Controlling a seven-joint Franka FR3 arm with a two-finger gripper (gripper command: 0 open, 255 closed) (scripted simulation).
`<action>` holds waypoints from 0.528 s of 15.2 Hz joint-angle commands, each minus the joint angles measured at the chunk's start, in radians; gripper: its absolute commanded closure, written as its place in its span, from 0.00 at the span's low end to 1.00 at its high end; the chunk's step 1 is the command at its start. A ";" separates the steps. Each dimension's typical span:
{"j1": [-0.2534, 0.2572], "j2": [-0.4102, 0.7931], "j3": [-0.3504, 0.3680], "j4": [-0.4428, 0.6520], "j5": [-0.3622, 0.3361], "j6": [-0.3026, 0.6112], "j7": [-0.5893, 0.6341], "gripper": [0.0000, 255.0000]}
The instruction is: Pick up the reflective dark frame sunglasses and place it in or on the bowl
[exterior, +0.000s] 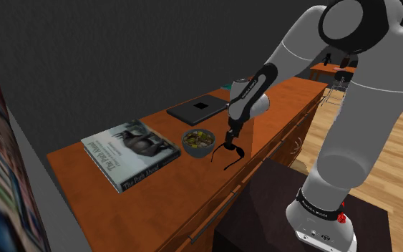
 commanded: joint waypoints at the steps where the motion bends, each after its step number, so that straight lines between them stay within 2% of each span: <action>1: 0.001 0.035 0.004 0.006 0.018 0.029 -0.010 0.00; 3: -0.002 0.078 0.009 0.009 0.042 0.068 -0.027 0.00; 8: -0.003 0.078 0.010 0.009 0.042 0.068 -0.027 0.00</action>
